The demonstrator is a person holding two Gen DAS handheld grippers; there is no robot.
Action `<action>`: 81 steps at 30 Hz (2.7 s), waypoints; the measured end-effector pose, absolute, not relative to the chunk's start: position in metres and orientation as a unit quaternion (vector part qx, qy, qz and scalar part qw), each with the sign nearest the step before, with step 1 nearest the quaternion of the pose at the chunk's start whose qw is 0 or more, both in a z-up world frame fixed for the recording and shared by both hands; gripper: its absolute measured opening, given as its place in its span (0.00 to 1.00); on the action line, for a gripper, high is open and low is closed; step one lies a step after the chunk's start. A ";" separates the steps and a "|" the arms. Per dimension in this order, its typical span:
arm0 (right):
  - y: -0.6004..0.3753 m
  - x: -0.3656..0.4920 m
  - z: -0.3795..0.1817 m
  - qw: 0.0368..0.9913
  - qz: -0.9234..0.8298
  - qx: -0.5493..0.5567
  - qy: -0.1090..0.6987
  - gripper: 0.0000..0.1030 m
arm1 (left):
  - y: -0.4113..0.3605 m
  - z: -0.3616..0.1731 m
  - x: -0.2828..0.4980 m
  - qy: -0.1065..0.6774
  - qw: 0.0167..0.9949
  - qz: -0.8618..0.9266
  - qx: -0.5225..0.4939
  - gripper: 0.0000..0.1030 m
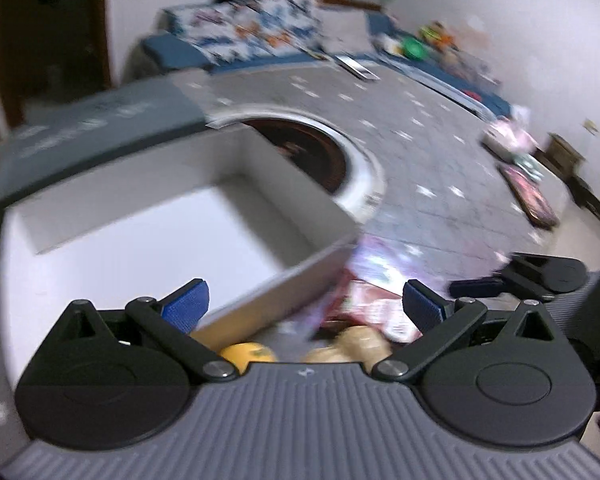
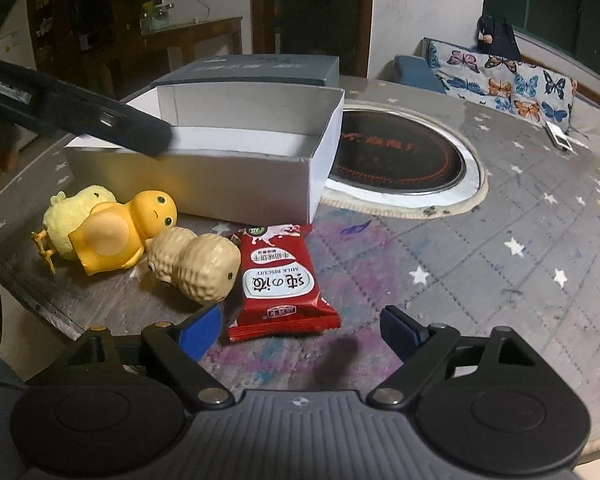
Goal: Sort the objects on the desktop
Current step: 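Move the left gripper down toward the red biscuit packet beside the box, then close the left gripper on the red biscuit packet and lift it, then carry the packet over the white box and open the left gripper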
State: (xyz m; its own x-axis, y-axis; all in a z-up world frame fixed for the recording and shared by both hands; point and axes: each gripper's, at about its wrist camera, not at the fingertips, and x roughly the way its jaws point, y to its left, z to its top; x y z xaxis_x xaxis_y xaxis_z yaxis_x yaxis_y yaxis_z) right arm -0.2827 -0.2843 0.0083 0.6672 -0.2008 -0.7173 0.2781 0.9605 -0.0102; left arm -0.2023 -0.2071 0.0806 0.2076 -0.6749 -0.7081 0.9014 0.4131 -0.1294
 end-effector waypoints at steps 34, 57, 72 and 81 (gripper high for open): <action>-0.143 -0.177 0.009 0.895 -0.206 0.083 0.387 0.71 | -0.274 0.098 -0.215 0.384 0.674 -0.608 0.167 0.81; -0.050 -0.091 -0.008 0.901 -0.211 0.095 0.366 0.60 | -0.285 0.050 -0.213 0.435 0.665 -0.574 0.198 0.81; -0.073 -0.090 -0.010 0.902 -0.220 0.108 0.355 0.56 | -0.292 0.038 -0.210 0.472 0.665 -0.541 0.205 0.75; -0.063 -0.061 -0.007 0.900 -0.230 0.111 0.354 0.51 | -0.292 0.031 -0.207 0.492 0.647 -0.555 0.179 0.62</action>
State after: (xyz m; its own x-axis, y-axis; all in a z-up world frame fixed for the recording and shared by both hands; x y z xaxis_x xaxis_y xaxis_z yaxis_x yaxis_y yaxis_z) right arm -0.0611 -0.0635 -0.0072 0.6434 -0.3356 -0.6880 0.4932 0.8691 0.0372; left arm -0.2065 -0.2920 0.0312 -0.0992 -0.5422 -0.8344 0.8936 0.3204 -0.3144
